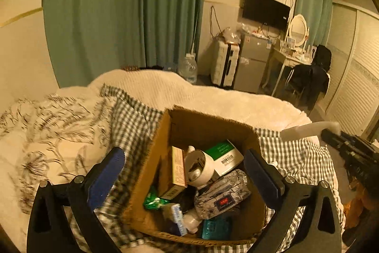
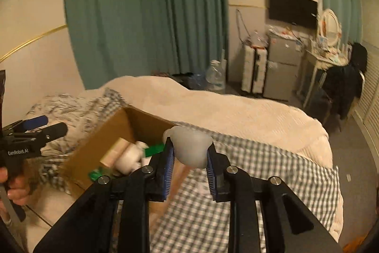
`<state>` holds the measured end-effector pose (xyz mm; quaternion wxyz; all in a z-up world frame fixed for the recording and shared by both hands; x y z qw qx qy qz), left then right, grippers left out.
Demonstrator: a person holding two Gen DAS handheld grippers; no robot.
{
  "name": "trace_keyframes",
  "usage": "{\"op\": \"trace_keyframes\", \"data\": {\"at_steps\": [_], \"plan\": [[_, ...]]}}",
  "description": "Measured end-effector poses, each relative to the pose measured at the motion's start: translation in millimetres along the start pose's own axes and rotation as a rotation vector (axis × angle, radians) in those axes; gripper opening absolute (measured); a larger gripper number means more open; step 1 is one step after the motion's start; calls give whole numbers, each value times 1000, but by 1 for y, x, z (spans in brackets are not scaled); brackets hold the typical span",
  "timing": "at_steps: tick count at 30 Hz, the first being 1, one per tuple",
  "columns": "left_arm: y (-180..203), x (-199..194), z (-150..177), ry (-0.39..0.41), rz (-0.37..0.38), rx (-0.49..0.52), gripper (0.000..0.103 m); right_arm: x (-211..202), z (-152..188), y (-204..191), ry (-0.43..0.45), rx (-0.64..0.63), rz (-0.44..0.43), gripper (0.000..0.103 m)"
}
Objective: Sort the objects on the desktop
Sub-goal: 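Release the medicine box and white tube into the cardboard box with both tools, then move both tools from the box toward the white spray bottle on the bedspread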
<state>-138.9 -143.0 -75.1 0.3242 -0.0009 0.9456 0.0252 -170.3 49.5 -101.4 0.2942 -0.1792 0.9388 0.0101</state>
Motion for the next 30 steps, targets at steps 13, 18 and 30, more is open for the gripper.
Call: {"op": "trace_keyframes", "data": {"at_steps": [13,18,30], "plan": [[-7,-59,-16,71,-19,42,103,-25,-18,-61,81,-45,5,65],[22,-84,-25,125,14,57,103,-74,-33,-40,158,-29,64,75],[124,-111,-35,172,176,75,103,-179,-39,23,282,-9,262,99]]}}
Point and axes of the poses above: each gripper's, at about its wrist camera, not at the fingertips, and x roughly the way its jaws point, y to its right, z to its underside, the point moved 8 cm from there along x, roughly the way its jaws point, and after that the axes turned 1 degree about x, right-handed, at the moved point
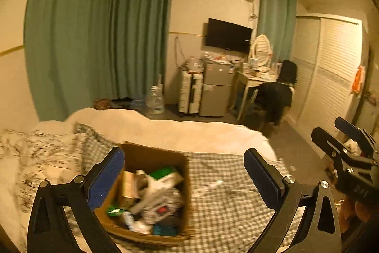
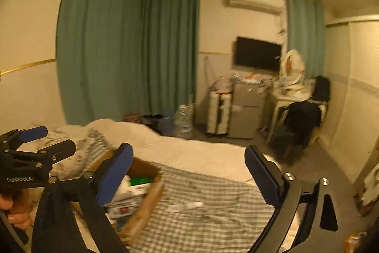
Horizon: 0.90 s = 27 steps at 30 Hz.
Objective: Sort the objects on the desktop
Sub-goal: 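Move both tools from the box toward the white spray bottle on the bedspread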
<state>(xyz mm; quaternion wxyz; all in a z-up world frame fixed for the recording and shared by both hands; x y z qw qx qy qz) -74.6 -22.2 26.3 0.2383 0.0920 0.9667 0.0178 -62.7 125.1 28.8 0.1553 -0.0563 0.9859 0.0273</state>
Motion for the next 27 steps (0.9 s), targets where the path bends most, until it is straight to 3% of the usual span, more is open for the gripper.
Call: {"op": "trace_keyframes", "data": {"at_steps": [6,12,19,23,27], "plan": [[61,22,5,-12,80,53,103,-11,10,40,-1,69,5,103],[103,54,22,-42,131,66,103,9,43,95,-66,198,33,103],[128,121,63,-101,100,146,102,45,94,143,-134,286,60,103],[134,167,90,-162,36,198,93,73,135,164,-181,371,56,103],[143,213,114,-213,30,237,93,103,173,177,-230,434,51,102]]}}
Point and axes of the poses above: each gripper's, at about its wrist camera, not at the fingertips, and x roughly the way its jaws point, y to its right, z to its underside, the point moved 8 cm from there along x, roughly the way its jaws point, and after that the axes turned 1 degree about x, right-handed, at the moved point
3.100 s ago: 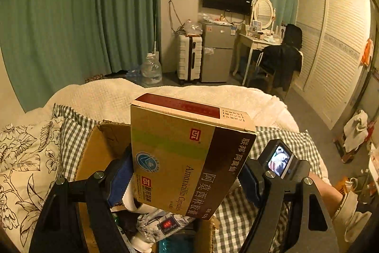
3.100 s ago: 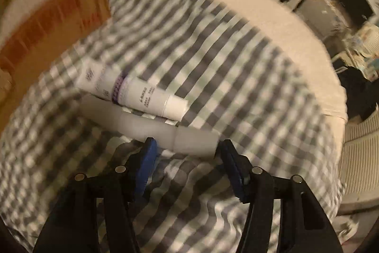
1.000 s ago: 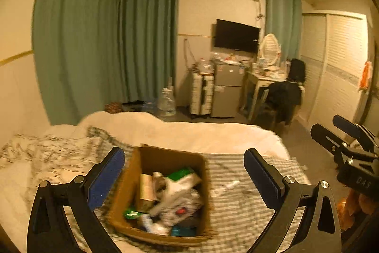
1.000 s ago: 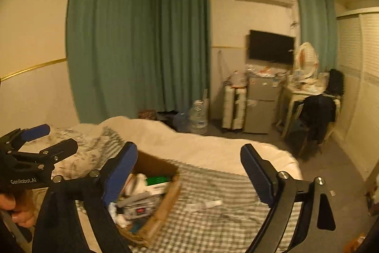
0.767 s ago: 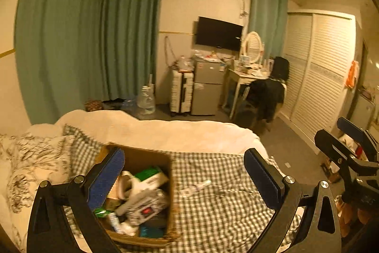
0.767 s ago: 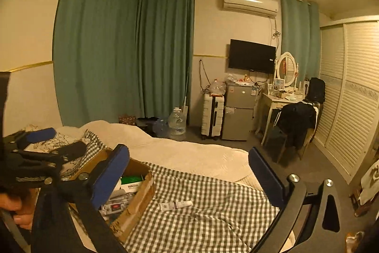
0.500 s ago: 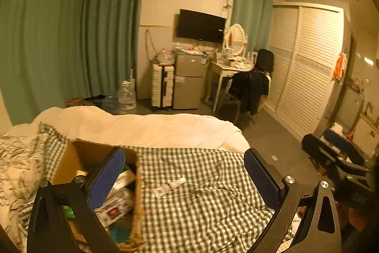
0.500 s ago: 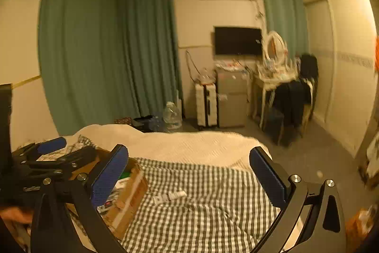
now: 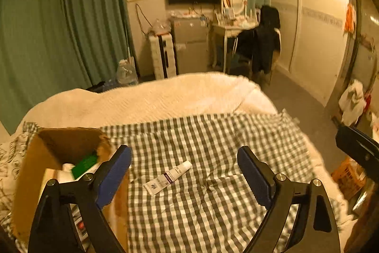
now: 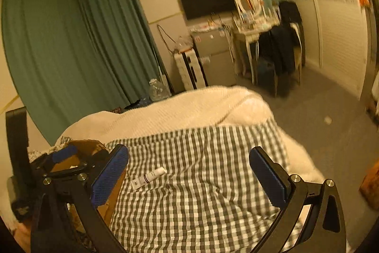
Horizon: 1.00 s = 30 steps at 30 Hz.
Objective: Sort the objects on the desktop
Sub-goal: 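Move both tools from the box toward the white spray bottle on the bedspread, then grasp the white spray bottle with the left tool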
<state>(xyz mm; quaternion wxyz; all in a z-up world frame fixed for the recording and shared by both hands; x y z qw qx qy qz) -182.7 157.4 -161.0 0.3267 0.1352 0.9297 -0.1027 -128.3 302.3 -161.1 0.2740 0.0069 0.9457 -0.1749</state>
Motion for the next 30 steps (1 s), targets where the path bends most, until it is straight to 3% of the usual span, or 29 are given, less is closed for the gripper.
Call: {"op": "trace_keyframes", "data": {"at_steps": [5,10,15,20,22,23,26,30], "plan": [[3,72,26,-115,-46,34,88,47,31,17,-92,-51,55,91],[-3,130,58,-222,-94,83,87,88,53,31,-171,-67,85,91],[-13,163,82,-297,-117,112,87,128,79,28,-265,-112,75,90],[-10,188,98,-354,-136,168,87,147,93,17,-292,-158,72,89],[-12,189,99,-358,-89,111,75,149,96,15,-295,-166,69,89],[-11,190,100,-364,-60,86,58,150,98,15,-296,-167,74,89],[-5,182,97,-358,-66,107,34,147,100,17,-298,-153,75,89],[-3,166,95,-339,-42,66,25,136,96,15,-276,-155,86,89]]}}
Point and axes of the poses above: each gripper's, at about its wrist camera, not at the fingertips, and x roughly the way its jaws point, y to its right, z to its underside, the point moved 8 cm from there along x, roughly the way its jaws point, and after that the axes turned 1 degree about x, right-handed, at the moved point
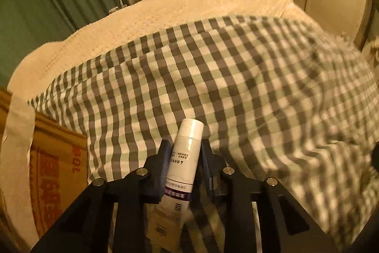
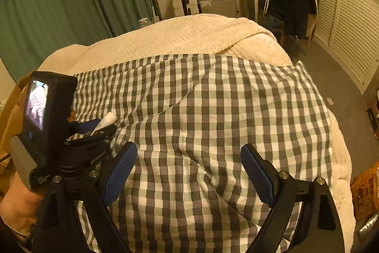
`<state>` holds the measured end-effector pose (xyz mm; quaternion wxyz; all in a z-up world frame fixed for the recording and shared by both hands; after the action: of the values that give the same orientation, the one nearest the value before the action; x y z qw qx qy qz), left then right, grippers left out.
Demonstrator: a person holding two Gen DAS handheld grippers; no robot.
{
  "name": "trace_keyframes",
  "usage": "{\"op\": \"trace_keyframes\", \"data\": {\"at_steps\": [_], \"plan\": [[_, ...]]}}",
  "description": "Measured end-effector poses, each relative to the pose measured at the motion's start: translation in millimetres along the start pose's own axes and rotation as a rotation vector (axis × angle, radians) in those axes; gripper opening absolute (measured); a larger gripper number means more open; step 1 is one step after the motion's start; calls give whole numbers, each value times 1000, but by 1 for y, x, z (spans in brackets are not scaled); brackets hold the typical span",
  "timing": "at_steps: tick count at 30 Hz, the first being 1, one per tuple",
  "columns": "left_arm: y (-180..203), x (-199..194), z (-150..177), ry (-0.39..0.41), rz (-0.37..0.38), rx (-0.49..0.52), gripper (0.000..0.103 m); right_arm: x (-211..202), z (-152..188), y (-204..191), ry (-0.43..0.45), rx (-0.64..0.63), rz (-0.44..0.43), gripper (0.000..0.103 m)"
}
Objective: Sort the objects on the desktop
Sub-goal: 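Grasp the white spray bottle with the left tool, then carry the spray bottle with the left tool over the cardboard box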
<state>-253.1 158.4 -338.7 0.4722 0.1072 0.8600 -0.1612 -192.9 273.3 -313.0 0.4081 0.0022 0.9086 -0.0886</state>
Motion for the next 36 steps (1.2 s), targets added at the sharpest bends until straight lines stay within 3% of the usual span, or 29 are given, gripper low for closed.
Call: {"op": "trace_keyframes", "data": {"at_steps": [5,7,11,20,29,36], "plan": [[-3,-49,-2,63,50,-53,23,-18,0,0,41,2,5,89],[-3,-73,-1,82,81,-76,23,-32,2,-1,62,7,5,82],[-3,-121,-2,139,143,-113,23,-75,9,-2,116,21,5,80],[-13,-237,-8,287,236,-133,23,-185,-11,-10,266,67,9,78],[-49,-340,2,442,198,-125,23,-279,-42,-68,404,15,-22,78],[-94,-393,15,529,151,-147,23,-318,-59,-128,455,-31,-72,78]]}}
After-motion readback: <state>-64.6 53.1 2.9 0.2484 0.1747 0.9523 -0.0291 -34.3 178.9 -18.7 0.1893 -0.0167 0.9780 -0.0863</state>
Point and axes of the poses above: each gripper's, at about its wrist camera, not at the fingertips, and x roughly the way its jaws point, y to its right, z to its underside, the point moved 8 cm from there along x, roughly the way its jaws point, and after that the axes turned 1 degree about x, right-handed, at the moved point
